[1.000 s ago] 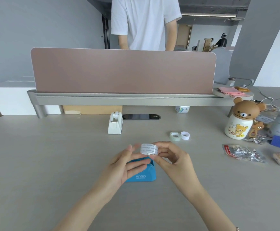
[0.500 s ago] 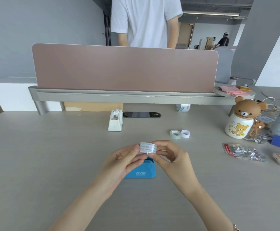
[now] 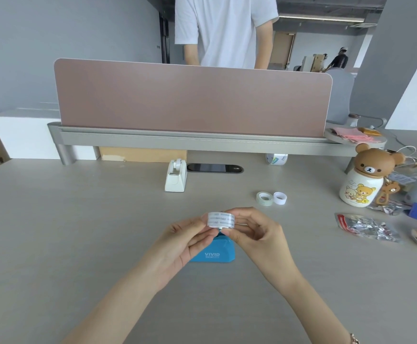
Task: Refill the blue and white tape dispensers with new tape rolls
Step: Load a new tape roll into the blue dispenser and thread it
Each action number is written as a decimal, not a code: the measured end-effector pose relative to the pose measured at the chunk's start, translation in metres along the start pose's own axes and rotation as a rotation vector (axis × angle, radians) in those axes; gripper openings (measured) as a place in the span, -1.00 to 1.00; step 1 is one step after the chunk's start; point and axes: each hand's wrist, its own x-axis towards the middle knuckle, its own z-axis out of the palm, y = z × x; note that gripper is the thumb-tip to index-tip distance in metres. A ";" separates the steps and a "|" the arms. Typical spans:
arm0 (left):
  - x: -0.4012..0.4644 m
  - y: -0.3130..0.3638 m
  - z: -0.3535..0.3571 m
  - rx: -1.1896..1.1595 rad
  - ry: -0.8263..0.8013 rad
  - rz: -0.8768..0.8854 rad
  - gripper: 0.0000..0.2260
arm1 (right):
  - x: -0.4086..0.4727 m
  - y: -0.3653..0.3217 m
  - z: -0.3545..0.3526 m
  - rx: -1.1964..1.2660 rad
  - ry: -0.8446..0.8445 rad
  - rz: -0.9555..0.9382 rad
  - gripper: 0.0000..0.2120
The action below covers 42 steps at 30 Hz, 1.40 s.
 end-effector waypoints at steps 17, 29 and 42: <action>0.006 -0.001 -0.009 0.475 0.125 0.230 -0.88 | 0.000 0.004 -0.003 -0.149 0.016 0.035 -0.81; 0.008 0.014 -0.025 0.598 0.170 0.327 -0.83 | -0.002 0.002 -0.001 -0.390 0.067 0.100 -0.83; 0.019 0.018 -0.036 0.601 0.297 0.329 -0.80 | -0.003 0.004 0.007 -0.512 0.061 -0.027 -0.77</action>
